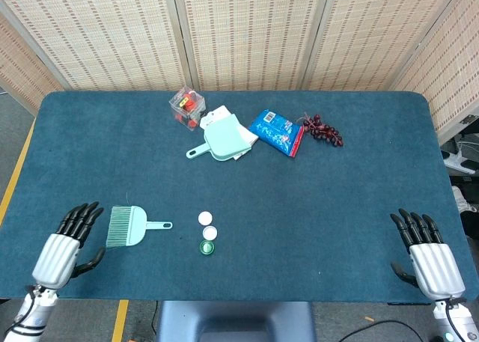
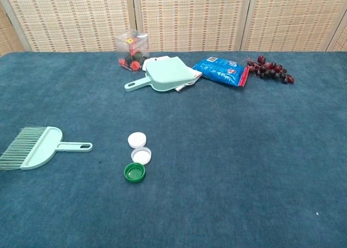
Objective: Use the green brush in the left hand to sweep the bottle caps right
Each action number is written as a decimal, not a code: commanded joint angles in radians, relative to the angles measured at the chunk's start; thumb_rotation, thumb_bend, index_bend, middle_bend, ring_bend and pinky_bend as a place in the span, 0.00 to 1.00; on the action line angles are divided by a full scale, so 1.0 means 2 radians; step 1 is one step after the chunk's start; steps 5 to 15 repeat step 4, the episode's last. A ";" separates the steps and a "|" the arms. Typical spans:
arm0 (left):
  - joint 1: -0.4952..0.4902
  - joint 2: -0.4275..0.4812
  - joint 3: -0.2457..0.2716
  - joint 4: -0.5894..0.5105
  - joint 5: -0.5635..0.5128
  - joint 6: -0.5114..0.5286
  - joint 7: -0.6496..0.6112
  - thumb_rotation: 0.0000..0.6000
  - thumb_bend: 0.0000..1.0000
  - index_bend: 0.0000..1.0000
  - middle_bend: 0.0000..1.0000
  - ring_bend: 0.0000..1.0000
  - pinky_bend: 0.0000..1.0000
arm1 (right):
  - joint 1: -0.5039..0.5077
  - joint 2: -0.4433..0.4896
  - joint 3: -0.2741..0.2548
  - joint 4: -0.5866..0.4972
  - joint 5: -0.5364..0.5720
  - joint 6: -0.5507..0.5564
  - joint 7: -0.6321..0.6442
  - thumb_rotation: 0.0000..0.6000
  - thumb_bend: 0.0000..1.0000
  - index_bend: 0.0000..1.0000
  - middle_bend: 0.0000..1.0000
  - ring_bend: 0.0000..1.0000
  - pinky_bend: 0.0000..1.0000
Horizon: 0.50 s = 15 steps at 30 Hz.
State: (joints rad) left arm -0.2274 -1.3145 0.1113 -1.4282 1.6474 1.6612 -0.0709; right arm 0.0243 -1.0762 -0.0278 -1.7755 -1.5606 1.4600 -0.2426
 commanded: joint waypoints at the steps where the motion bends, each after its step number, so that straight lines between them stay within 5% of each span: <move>1: 0.048 0.007 0.007 0.037 0.008 0.042 0.018 1.00 0.38 0.00 0.00 0.00 0.05 | -0.001 -0.002 -0.001 -0.001 -0.003 0.001 -0.004 1.00 0.19 0.00 0.00 0.00 0.00; 15: 0.051 0.011 0.006 0.038 0.006 0.032 0.012 1.00 0.38 0.00 0.00 0.00 0.05 | -0.001 -0.004 -0.002 -0.002 -0.005 0.002 -0.011 1.00 0.19 0.00 0.00 0.00 0.00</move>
